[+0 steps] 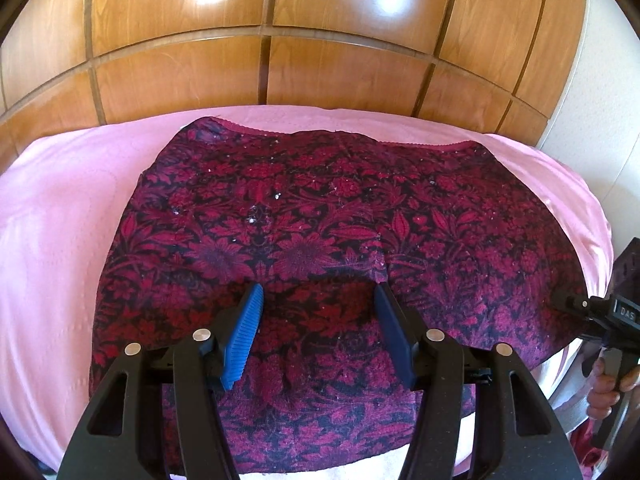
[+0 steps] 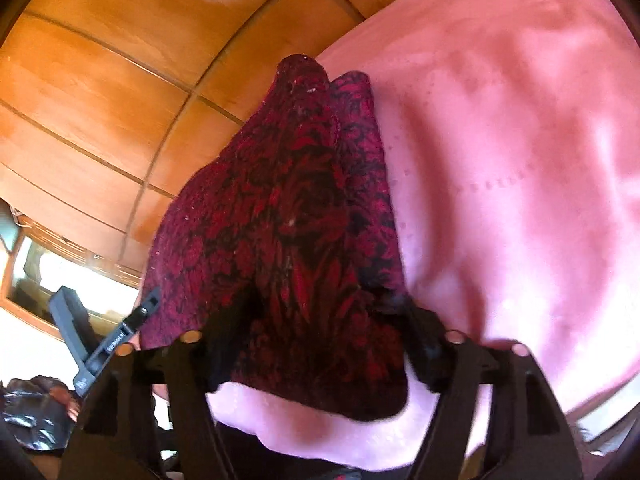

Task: Fold small clothes

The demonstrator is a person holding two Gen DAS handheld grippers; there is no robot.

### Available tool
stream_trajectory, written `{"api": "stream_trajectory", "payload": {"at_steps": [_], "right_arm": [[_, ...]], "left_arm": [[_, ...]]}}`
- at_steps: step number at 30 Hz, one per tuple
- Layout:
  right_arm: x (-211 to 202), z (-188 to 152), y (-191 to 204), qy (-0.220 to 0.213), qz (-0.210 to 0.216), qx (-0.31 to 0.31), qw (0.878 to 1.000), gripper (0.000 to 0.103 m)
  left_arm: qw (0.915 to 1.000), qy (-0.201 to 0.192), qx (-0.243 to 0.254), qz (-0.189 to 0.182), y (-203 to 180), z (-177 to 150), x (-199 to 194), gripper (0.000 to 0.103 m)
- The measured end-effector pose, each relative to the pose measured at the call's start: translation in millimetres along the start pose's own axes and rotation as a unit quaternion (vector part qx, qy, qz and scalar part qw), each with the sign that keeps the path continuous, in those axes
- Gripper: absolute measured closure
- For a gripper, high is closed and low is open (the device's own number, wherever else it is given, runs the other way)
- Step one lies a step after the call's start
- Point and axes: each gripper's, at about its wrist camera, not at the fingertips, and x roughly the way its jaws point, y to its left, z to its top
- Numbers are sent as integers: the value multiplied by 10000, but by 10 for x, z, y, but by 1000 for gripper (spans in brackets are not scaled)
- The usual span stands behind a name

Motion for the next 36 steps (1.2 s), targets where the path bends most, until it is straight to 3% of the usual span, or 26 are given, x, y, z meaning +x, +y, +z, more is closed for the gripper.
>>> {"api": "stream_trajectory", "payload": {"at_steps": [3, 6, 8, 17, 23, 25, 28, 30, 36], "right_arm": [[42, 32, 27, -85, -61, 29, 9999, 34], [46, 38, 90, -34, -224, -67, 9997, 51], [56, 43, 167, -18, -263, -105, 9996, 56], [-13, 86, 477, -49, -473, -221, 9986, 69], [-157, 150, 843, -199, -268, -555, 9979, 73], [-190, 172, 980, -246, -209, -677, 9972, 74], [-201, 218, 1270, -351, -35, -911, 9952, 75], [-185, 243, 1502, -408, 140, -1105, 9929, 76], [61, 158, 2277, -315, 603, -1938, 9787, 76]], "left_arm": [[10000, -20, 4, -18, 8, -6, 3, 47], [10000, -31, -19, -36, -5, -26, 4, 46], [10000, -42, -38, -59, -18, -39, -2, 46], [9997, -20, -106, -235, 59, -21, 13, 46], [9986, 27, -223, -481, 104, 8, 4, 46], [9970, -7, -328, -698, 177, 33, -37, 54], [9918, 144, -687, -1070, 410, 73, -50, 72], [9816, 136, -1150, -1516, 660, 93, -101, 72], [9639, 60, -1956, -1804, 1206, 72, -208, 78]]}}
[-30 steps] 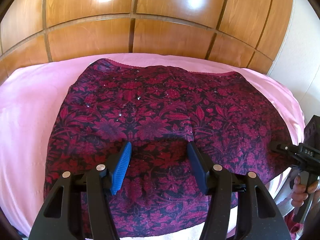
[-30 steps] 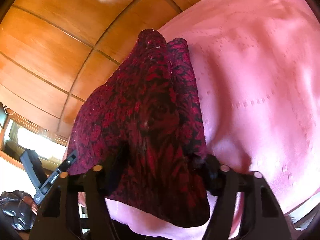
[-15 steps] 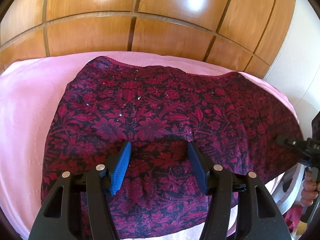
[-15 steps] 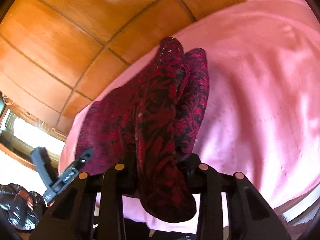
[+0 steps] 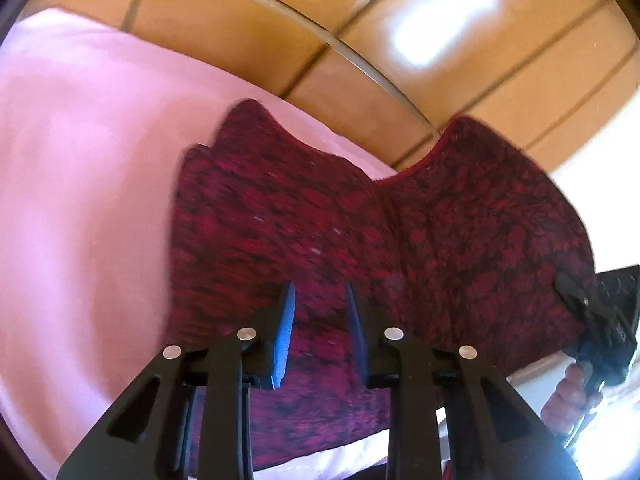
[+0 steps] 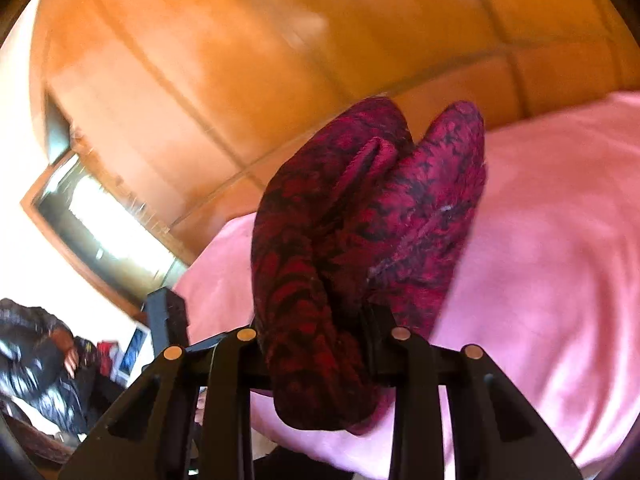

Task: Fold small clothes

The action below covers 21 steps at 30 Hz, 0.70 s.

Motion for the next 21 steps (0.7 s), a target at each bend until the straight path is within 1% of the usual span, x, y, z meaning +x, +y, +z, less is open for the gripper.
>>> {"api": "stream_trajectory", "payload": {"at_steps": [2, 4, 6, 8, 9, 10, 11, 12, 13, 15, 17, 18, 19, 20, 21], "right_arm": [[219, -9, 262, 115, -23, -408, 9991, 76], [430, -59, 458, 265, 14, -679, 9973, 76], [668, -182, 667, 442, -34, -1058, 9934, 76], [888, -339, 829, 625, -131, -1392, 9882, 76], [1019, -396, 893, 674, -231, -1540, 9855, 76], [1109, -472, 953, 733, -328, -1725, 9817, 76], [1256, -554, 1023, 817, -445, -1951, 9764, 76], [1330, -631, 1064, 864, -507, -2126, 9720, 76], [1405, -704, 1106, 885, -584, -2330, 9667, 76], [1512, -897, 1181, 915, -797, -2845, 9510, 75], [1606, -1013, 1245, 887, -911, -3130, 9412, 75], [1618, -1033, 1244, 851, -925, -3175, 9399, 75], [1611, -1044, 1235, 803, -947, -3206, 9390, 75], [1602, -1047, 1227, 744, -969, -3241, 9381, 76], [1589, -1047, 1211, 704, -962, -3260, 9378, 75]], "left_arm": [[9997, -84, -195, -137, 106, 57, -81, 78], [9991, -171, -365, -122, 192, 95, -148, 78], [9972, -284, -614, -305, 278, 139, -246, 78], [9948, -432, -760, -527, 317, 190, -369, 78], [9930, -495, -828, -678, 334, 218, -426, 76], [9908, -563, -892, -852, 350, 260, -486, 70], [9881, -662, -938, -1020, 353, 319, -576, 67], [9873, -717, -898, -1094, 308, 339, -611, 63], [9876, -737, -782, -1147, 252, 369, -635, 63], [9898, -694, -457, -1158, 93, 443, -644, 63], [9930, -494, -114, -1070, -82, 496, -560, 55], [9947, -405, 3, -941, -160, 516, -483, 47], [9961, -304, 118, -819, -210, 564, -386, 46], [9964, -84, 293, -789, -294, 584, -248, 46], [9967, 52, 357, -728, -344, 566, -162, 46]]}}
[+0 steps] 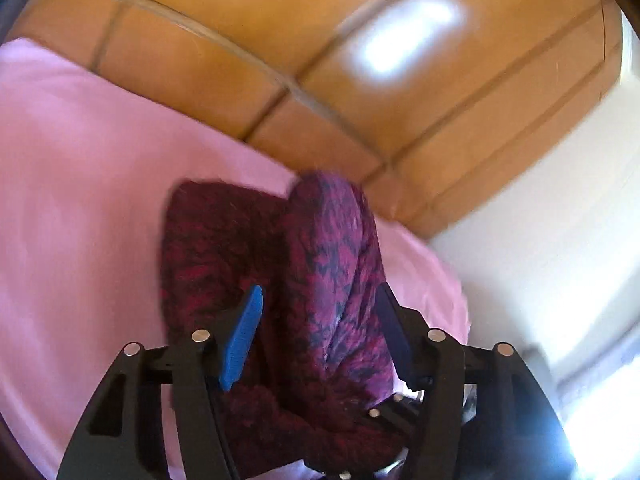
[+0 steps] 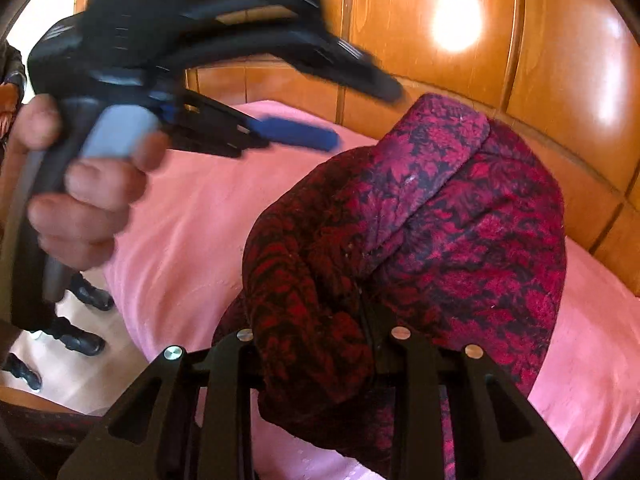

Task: Fold small clothes

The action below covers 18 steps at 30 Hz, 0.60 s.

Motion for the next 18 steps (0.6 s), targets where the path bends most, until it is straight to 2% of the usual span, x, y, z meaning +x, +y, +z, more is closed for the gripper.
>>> {"api": "stream_trajectory", "payload": {"at_steps": [2, 3, 4, 5, 6, 9, 11, 13, 16, 18], "right_arm": [[-30, -25, -36, -87, 39, 39, 9999, 75], [-64, -55, -53, -114, 46, 35, 9999, 72], [-99, -64, -44, -171, 53, 17, 9998, 68], [-162, -78, -24, -262, 92, 5, 9996, 57], [-198, -82, -44, -309, 185, 16, 9993, 43], [-372, -86, -181, -286, 914, 212, 9952, 28], [-569, -107, -415, -261, 1514, 619, 9862, 25], [-787, -156, -694, -407, 1852, 1055, 9762, 25], [-928, -236, -977, -562, 1640, 1396, 9749, 25], [-875, -298, -1108, -492, 1298, 1510, 9787, 33]], "left_arm": [[9992, 384, 140, 13, -94, 25, 262, 46], [9984, 496, 257, 17, -123, 40, 355, 65], [9973, 558, 411, 251, -169, 47, 451, 84], [9956, 607, 546, 449, -213, 52, 535, 85], [9955, 598, 566, 472, -242, 57, 577, 87], [9948, 497, 697, 559, -359, 125, 607, 88], [9942, 411, 798, 585, -449, 69, 466, 89], [9937, 297, 870, 637, -508, 69, 356, 89], [9934, 146, 889, 711, -518, 53, 216, 89], [9933, 48, 832, 807, -426, -20, 94, 89]]}}
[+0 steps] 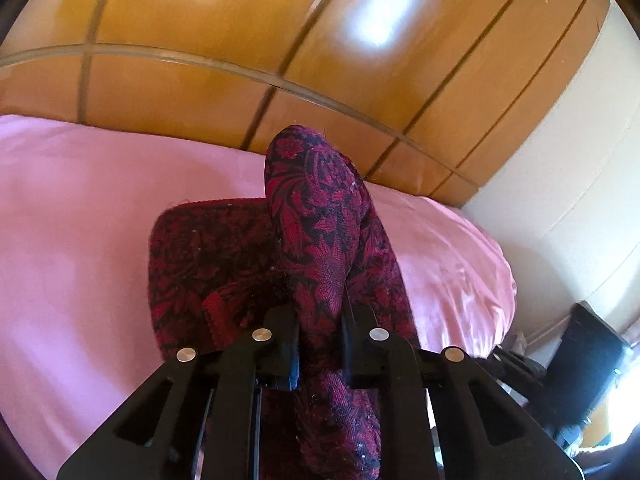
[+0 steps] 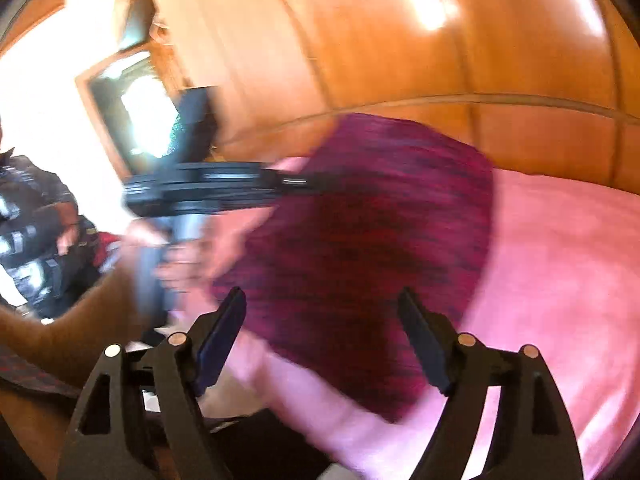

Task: Fold small clothes

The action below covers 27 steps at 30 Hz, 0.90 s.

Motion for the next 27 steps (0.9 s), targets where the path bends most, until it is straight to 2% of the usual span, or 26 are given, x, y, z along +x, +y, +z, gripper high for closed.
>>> {"api": "stream_trajectory", "payload": {"at_steps": [4, 8, 10, 13, 17, 20, 25, 27], "right_arm": [[256, -142, -87, 230, -224, 135, 9994, 40], [583, -221, -108, 359, -523, 51, 9980, 38], [629, -247, -56, 278, -660, -154, 9973, 37], [599, -252, -19, 335, -735, -247, 9964, 32], [414, -178, -168, 380, -412, 105, 9984, 31], [295, -24, -317, 197, -381, 410, 9982, 31], [358, 203, -559, 72, -510, 729, 9960, 32], [445, 369, -595, 89, -550, 729, 9958, 38]], "left_arm": [[9990, 32, -268, 343, 201, -220, -57, 89], [9912, 268, -480, 1202, 456, -496, 130, 85], [9884, 137, -443, 1444, 484, -576, 171, 81], [9857, -58, -406, 1634, 337, -553, 149, 80], [9784, -219, -39, 2054, 100, -523, 115, 79], [9753, -292, 113, 2189, 9, -541, 98, 79], [9737, -353, 193, 2244, -28, -589, 87, 79], [9736, -364, 196, 2244, -19, -576, 91, 79]]}}
